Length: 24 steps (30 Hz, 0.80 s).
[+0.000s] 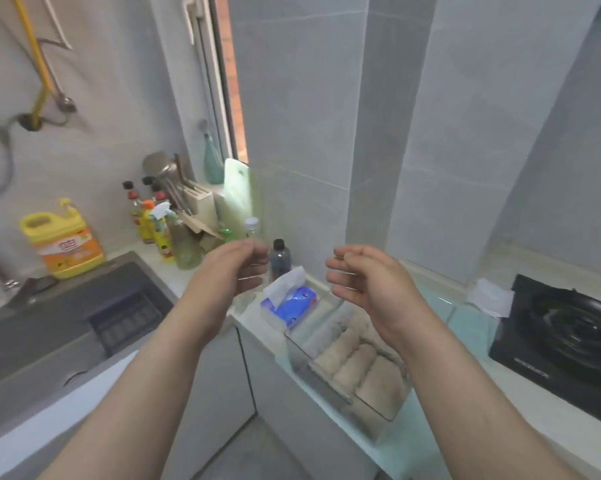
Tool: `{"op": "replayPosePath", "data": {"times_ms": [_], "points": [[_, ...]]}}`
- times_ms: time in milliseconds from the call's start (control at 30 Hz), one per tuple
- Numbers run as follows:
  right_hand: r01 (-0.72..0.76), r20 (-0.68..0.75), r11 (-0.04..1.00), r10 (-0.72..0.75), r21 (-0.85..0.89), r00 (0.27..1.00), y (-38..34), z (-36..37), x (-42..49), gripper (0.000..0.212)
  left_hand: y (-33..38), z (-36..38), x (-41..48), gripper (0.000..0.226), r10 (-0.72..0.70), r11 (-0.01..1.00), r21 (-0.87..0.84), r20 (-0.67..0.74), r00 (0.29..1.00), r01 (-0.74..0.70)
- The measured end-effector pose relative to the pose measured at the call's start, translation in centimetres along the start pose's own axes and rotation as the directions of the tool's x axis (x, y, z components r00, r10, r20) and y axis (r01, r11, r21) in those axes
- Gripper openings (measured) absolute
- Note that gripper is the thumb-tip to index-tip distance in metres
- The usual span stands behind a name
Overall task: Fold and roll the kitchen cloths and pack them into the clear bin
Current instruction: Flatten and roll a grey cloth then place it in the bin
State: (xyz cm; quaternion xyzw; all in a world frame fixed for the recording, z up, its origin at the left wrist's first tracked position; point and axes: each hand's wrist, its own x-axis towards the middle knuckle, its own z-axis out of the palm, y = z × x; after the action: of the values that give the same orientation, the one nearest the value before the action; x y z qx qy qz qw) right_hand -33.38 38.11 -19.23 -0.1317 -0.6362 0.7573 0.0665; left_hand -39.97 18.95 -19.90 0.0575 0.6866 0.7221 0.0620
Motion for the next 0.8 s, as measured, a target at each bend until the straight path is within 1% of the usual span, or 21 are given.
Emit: {"op": "replayPosePath", "data": {"times_ms": [67, 133, 200, 267, 400, 533, 633, 700, 733, 800], "points": [[0.005, 0.096, 1.000, -0.004, -0.015, 0.995, 0.1, 3.8, -1.2, 0.015, 0.6, -4.1, -2.7, 0.022, 0.000, 1.000, -0.001, -0.099, 0.995, 0.000], [0.022, 0.199, 0.999, -0.012, -0.046, 0.980, 0.2, 7.9, -2.5, 0.014, 1.3, -8.5, -5.5, 0.024, -0.002, 1.000, -0.025, -0.228, 0.974, -0.004], [0.052, 0.303, 0.995, -0.024, -0.083, 0.953, 0.6, 12.3, -3.9, 0.013, 1.6, -13.3, -8.4, 0.021, 0.008, 0.999, -0.034, -0.356, 0.934, -0.021], [0.079, 0.402, 0.990, -0.027, -0.114, 0.915, 1.3, 16.6, -5.2, 0.013, 1.3, -17.7, -11.4, 0.017, 0.019, 0.999, -0.021, -0.453, 0.891, -0.032], [0.062, 0.580, 0.985, 0.041, -0.158, 0.814, 4.3, 27.2, -8.8, 0.013, 0.4, -27.9, -19.0, 0.019, 0.021, 1.000, 0.013, -0.651, 0.758, -0.017], [0.064, 0.709, 0.972, 0.119, -0.226, 0.696, 8.2, 38.7, -13.6, 0.013, -0.7, -38.7, -27.7, 0.024, -0.013, 0.999, 0.012, -0.803, 0.596, 0.039], [0.083, 0.785, 0.960, 0.168, -0.268, 0.596, 11.2, 46.3, -17.4, 0.015, -1.7, -46.1, -33.7, 0.029, -0.040, 0.999, -0.022, -0.878, 0.477, 0.043], [0.082, 0.809, 0.955, 0.193, -0.284, 0.555, 12.8, 50.8, -19.7, 0.015, -2.3, -50.1, -37.0, 0.029, -0.061, 0.998, -0.049, -0.913, 0.402, 0.039], [0.077, 0.818, 0.953, 0.209, -0.294, 0.536, 13.5, 52.8, -20.7, 0.014, -2.4, -51.7, -38.4, 0.029, -0.073, 0.997, -0.064, -0.926, 0.371, 0.037], [0.070, 0.839, 0.949, 0.237, -0.309, 0.490, 14.8, 56.5, -22.6, 0.014, -2.4, -54.7, -40.6, 0.027, -0.087, 0.996, -0.084, -0.939, 0.334, 0.023]]}}
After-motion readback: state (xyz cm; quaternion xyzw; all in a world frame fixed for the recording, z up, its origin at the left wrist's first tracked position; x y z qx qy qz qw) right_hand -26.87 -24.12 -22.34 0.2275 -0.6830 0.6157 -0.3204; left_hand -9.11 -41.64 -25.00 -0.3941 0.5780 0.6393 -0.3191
